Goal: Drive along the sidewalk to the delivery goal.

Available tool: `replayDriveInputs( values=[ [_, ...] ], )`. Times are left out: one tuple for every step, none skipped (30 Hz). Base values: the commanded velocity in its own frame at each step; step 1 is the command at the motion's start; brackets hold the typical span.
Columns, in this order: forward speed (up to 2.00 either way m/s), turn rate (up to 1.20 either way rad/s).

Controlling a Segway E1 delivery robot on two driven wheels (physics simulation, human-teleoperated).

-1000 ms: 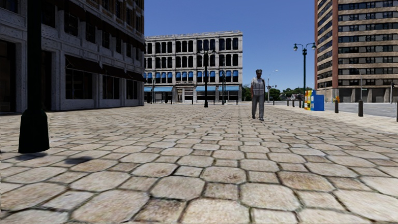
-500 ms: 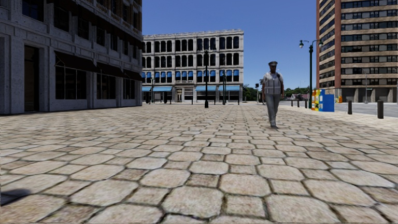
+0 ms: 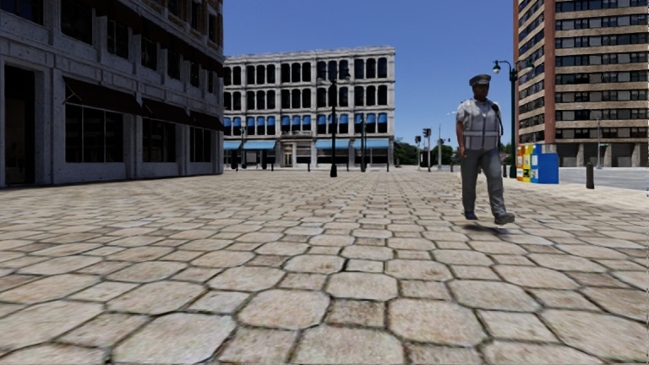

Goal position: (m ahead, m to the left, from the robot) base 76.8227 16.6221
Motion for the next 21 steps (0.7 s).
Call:
replayDriveInputs(
  values=[
    [2.00, -0.22],
    [2.00, -0.22],
    [2.00, -0.22],
    [2.00, -0.23],
    [2.00, -0.23],
    [2.00, -0.27],
    [2.00, -0.29],
    [2.00, -0.29],
    [2.00, -0.29],
    [2.00, -0.29],
    [2.00, -0.29],
    [2.00, -0.29],
    [2.00, -0.29],
    [2.00, -0.29],
    [2.00, -0.29],
    [2.00, -0.29],
    [2.00, -0.29],
    [2.00, -0.29],
    [2.00, -0.29],
    [2.00, -0.29],
    [2.00, -0.29]
  ],
)
